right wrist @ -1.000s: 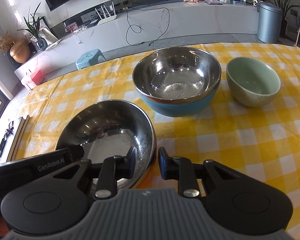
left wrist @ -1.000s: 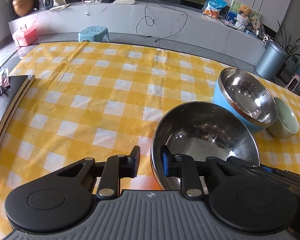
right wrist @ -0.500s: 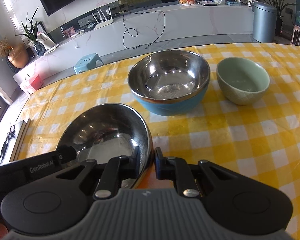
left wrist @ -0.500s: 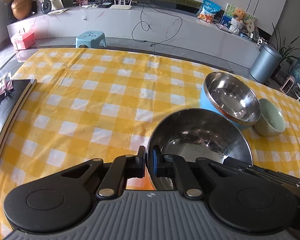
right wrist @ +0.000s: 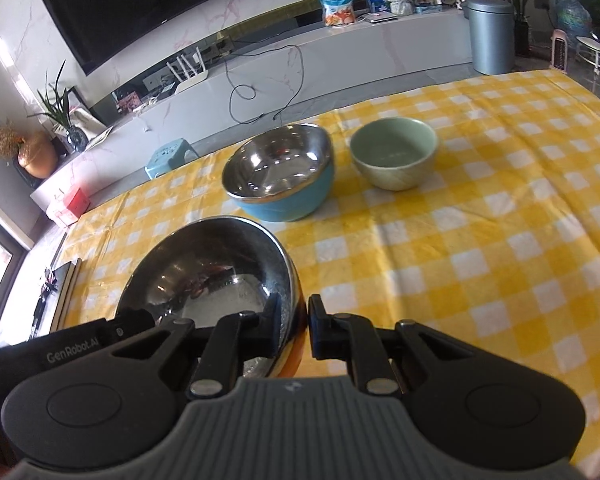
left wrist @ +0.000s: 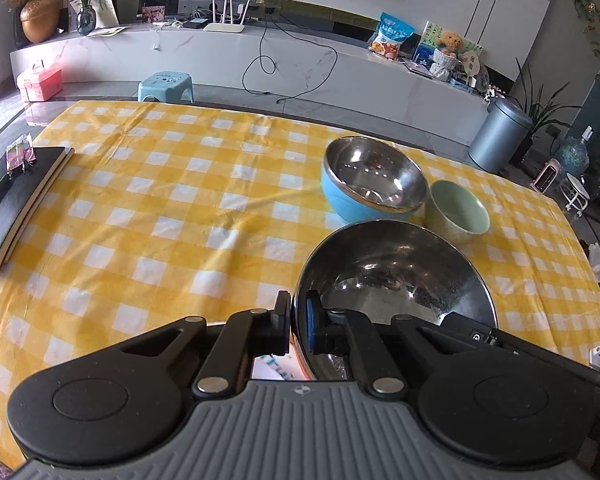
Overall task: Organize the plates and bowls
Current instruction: 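Lift the orange bowl with both tools and carry it beside the plate stack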
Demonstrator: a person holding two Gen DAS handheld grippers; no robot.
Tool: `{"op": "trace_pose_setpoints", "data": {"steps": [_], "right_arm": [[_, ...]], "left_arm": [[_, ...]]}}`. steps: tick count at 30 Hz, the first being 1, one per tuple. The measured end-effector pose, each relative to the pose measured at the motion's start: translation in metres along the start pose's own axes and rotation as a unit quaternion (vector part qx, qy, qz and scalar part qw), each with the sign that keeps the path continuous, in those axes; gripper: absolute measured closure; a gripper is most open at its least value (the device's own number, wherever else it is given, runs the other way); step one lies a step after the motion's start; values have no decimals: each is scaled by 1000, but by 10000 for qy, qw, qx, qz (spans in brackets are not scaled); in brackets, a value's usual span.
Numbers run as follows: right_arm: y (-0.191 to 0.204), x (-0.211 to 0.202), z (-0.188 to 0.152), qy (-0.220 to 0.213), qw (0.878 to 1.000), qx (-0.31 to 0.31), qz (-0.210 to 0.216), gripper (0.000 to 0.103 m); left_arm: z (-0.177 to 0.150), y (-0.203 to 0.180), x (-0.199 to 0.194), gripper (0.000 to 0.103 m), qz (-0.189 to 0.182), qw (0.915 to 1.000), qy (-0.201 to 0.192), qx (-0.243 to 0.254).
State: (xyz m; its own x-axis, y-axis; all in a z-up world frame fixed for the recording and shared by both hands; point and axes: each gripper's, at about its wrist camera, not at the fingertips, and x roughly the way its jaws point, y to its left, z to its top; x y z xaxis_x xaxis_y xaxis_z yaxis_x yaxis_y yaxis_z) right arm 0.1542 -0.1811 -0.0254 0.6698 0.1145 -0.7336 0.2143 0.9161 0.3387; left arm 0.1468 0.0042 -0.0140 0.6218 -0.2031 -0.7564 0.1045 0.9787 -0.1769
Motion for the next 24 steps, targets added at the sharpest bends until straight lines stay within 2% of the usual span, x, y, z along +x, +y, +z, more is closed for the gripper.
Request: {"op": "trace_pose_setpoints", "data": {"steps": [11, 17, 24], "right_arm": [[-42, -51, -30, -170, 9993, 257, -194, 92], [-59, -55, -45, -79, 9988, 335, -341, 93], [-74, -42, -50, 56, 9978, 445, -486, 95]], "left_arm": [[-48, -26, -22, 95, -356, 9991, 216, 82], [-68, -29, -14, 95, -529, 9974, 489, -2], [-78, -31, 3, 95, -569, 9957, 717, -121]]}}
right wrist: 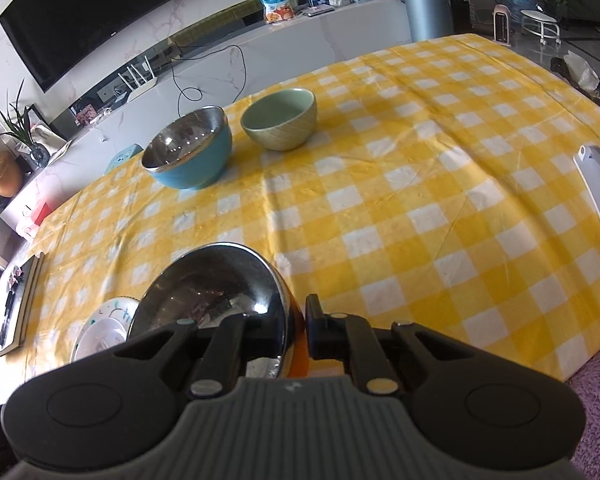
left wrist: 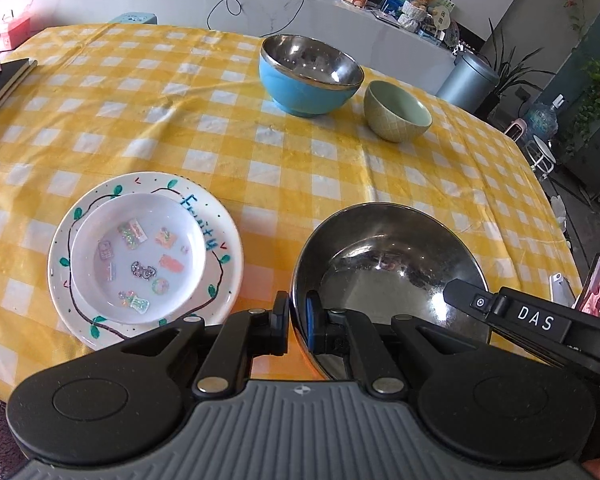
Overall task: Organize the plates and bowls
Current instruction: 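Lift the orange bowl with both tools and carry it beside the plate stack, then lower the orange bowl onto the tablecloth and open both tools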
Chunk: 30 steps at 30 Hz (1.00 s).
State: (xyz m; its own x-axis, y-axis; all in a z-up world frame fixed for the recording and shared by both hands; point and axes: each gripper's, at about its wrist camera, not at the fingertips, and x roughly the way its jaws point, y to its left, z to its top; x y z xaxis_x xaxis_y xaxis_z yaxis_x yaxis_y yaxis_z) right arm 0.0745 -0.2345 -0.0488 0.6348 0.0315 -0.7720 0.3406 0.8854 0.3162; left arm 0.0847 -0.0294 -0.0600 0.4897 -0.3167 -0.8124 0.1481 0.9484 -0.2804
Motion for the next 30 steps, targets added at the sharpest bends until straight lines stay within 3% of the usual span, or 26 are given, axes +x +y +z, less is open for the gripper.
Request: {"op": "trace_pose_setpoints", "data": {"steps": [8, 17, 22, 24, 27, 30], "right_arm": [[-5, 16, -1, 81, 9999, 127, 17, 96], [-8, 22, 2, 84, 9998, 171, 45, 93], [-6, 22, 2, 73, 9999, 116, 44, 88], [-4, 20, 2, 46, 9999, 88, 64, 76], [1, 16, 2, -80, 10000, -57, -10, 73], [5, 9, 3, -275, 9993, -235, -103, 69]], "left_arm": [[4, -4, 6, 93, 48, 9997, -248, 26], [5, -5, 12, 93, 73, 9998, -148, 107], [5, -8, 11, 73, 131, 9995, -191, 208], [5, -8, 8, 66, 133, 9993, -262, 239], [7, -10, 1, 54, 199, 9983, -435, 345], [9, -11, -7, 52, 282, 9969, -609, 410]]}}
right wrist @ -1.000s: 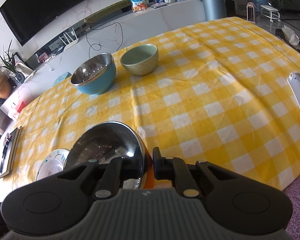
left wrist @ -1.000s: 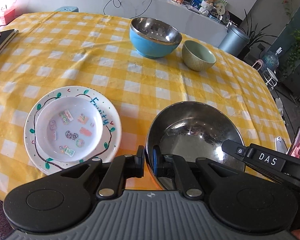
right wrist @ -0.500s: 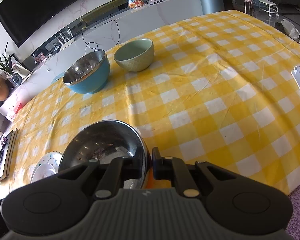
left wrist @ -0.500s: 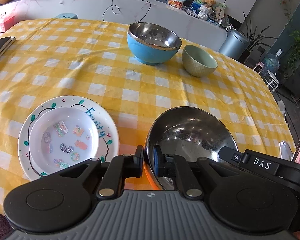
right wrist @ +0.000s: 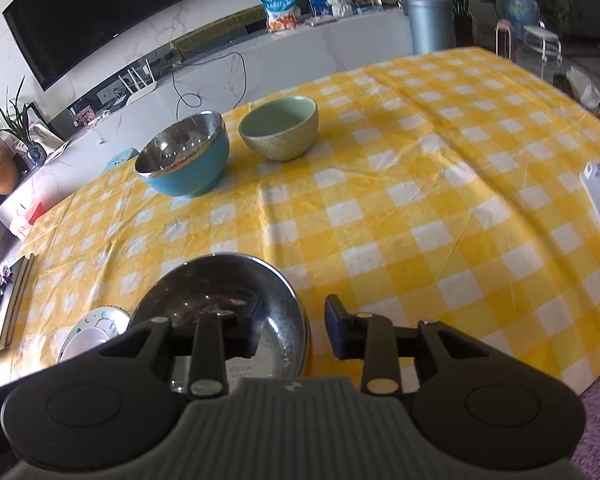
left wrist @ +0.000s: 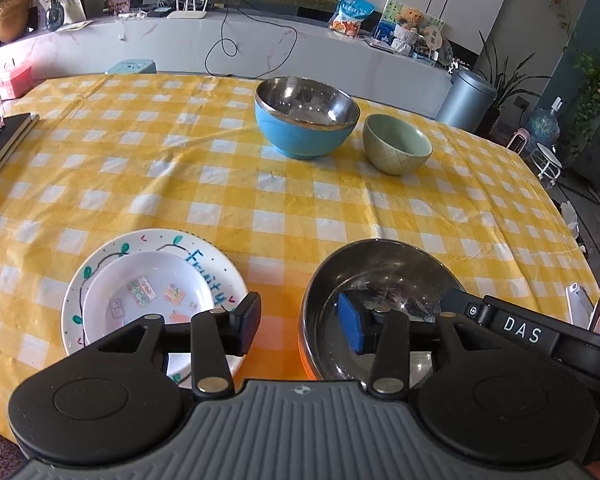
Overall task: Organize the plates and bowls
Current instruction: 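Lower the orange bowl onto the tablecloth and open both tools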
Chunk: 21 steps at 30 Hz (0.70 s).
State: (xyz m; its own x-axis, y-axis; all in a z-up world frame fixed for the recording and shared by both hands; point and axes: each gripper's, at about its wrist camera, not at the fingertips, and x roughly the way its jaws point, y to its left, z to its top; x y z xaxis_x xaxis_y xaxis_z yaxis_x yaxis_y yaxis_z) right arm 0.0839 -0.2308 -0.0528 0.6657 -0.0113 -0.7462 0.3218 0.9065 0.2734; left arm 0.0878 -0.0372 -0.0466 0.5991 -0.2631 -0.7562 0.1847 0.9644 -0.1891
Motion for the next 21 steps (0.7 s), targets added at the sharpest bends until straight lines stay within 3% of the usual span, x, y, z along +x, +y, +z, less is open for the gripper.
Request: {"op": "trace_pose_setpoints", "data": {"steps": [6, 10, 21], "right_arm": [[7, -6, 4, -131, 9998, -162, 29, 60], [13, -7, 8, -138, 9994, -303, 60, 57], [35, 2, 39, -267, 9971, -685, 213, 56]], "left_arm": [[12, 0, -5, 48, -22, 9999, -38, 112], [20, -1, -5, 47, 67, 9995, 46, 314], [53, 12, 5, 47, 175, 9994, -13, 290]]}}
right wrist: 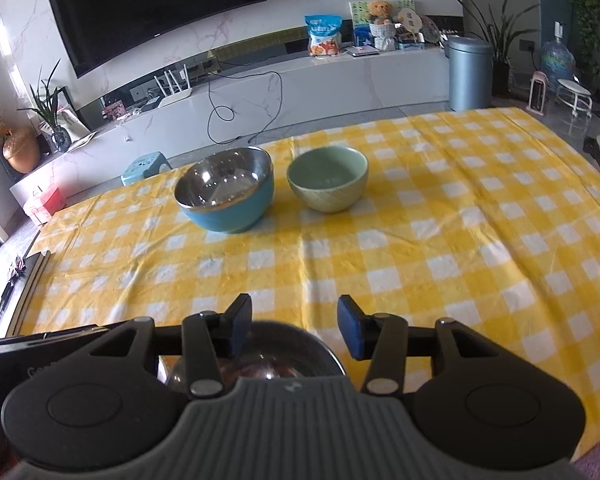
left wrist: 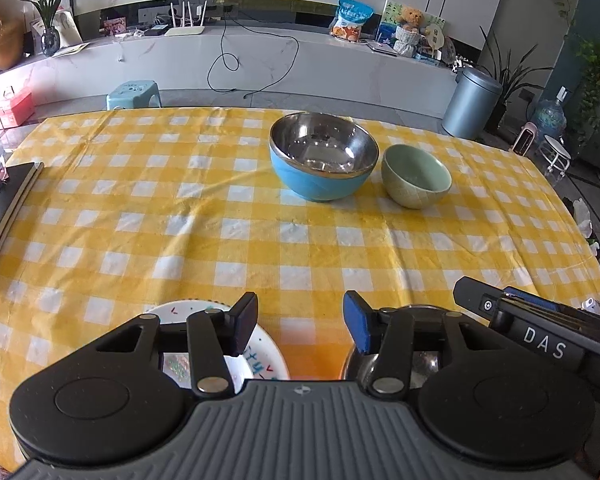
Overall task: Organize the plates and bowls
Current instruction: 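Lower the orange bowl onto the tablecloth and open both tools, then move both tools to the blue bowl rim and grip it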
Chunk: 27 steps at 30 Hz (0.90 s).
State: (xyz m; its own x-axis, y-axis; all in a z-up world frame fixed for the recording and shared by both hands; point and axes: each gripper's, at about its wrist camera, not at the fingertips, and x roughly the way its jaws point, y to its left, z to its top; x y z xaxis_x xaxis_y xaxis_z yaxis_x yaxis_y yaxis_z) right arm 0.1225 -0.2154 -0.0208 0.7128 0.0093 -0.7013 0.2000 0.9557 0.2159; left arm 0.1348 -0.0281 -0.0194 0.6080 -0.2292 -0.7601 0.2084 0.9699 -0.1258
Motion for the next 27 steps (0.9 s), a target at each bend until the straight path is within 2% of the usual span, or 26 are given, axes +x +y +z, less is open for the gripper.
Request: {"op": "trace_pose_setpoints", "data": {"steps": [5, 12, 18, 23, 27], "right_arm": [[8, 14, 16, -28, 9999, -164, 2, 50], [13, 39, 41, 82, 9996, -276, 64, 45], [12, 67, 69, 236, 9994, -127, 215, 45], [13, 87, 89, 314, 9988, 97, 361, 45], [20, 106, 102, 335, 9989, 115, 298, 45]], "left_arm": [[20, 8, 8, 46, 43, 9999, -110, -64], [48, 15, 28, 34, 109, 9998, -160, 8], [72, 21, 48, 33, -6, 9996, -257, -78], [91, 19, 65, 32, 80, 9992, -397, 30], [104, 22, 85, 32, 76, 9993, -359, -84]]}}
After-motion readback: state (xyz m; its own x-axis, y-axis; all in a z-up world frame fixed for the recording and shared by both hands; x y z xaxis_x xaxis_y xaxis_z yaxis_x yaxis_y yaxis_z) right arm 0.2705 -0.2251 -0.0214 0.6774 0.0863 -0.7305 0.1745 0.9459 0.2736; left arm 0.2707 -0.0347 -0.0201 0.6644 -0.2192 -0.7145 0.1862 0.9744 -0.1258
